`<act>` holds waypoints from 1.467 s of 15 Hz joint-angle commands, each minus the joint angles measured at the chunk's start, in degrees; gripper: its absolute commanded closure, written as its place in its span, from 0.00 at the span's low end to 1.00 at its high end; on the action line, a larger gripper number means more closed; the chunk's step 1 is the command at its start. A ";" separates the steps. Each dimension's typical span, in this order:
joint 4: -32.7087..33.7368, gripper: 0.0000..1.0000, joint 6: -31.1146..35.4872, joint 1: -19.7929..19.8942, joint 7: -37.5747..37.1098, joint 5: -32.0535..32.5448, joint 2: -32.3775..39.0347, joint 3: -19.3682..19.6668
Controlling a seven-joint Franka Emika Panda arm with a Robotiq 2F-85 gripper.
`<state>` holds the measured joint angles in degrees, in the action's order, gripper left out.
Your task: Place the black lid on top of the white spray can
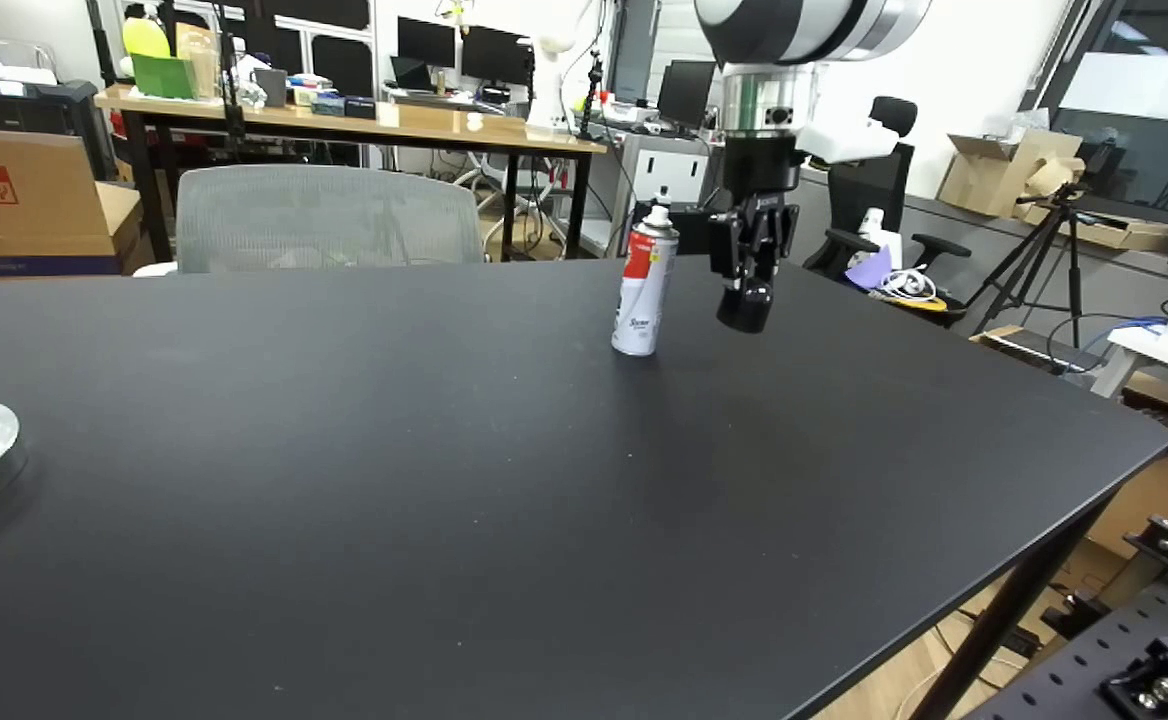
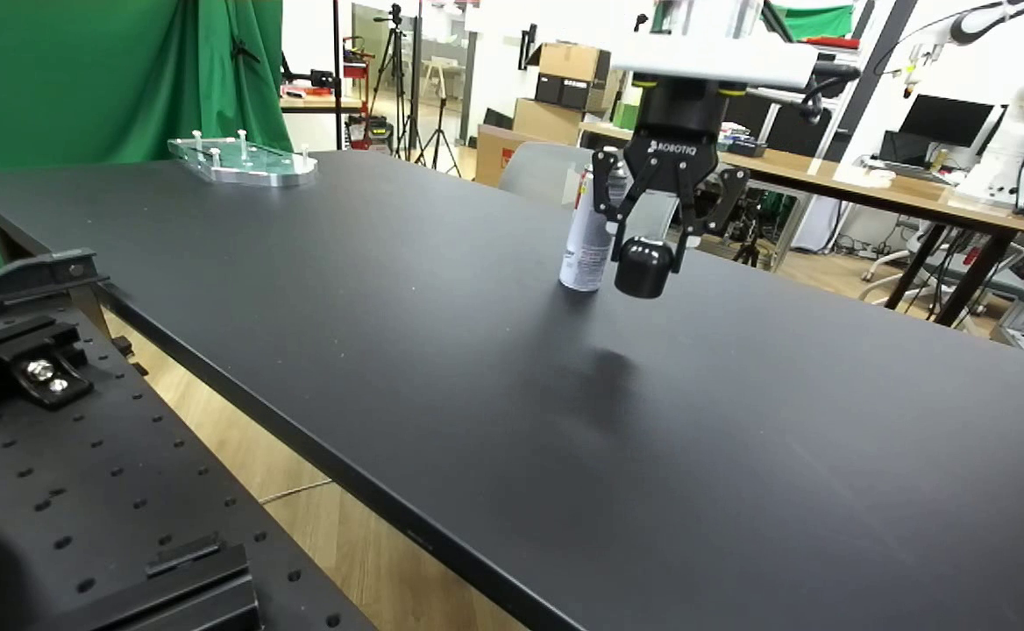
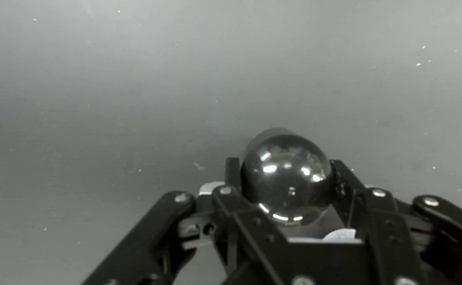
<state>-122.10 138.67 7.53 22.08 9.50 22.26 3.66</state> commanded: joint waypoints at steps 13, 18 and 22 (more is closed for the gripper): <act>-0.57 0.68 -12.60 -5.02 1.77 1.90 -19.98 -2.04; 4.19 0.68 -14.12 -5.65 3.28 1.15 -15.78 -2.35; 9.45 0.68 -16.46 -5.66 3.91 1.28 -10.84 -2.95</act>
<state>-118.44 125.72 1.87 25.09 11.19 7.25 1.19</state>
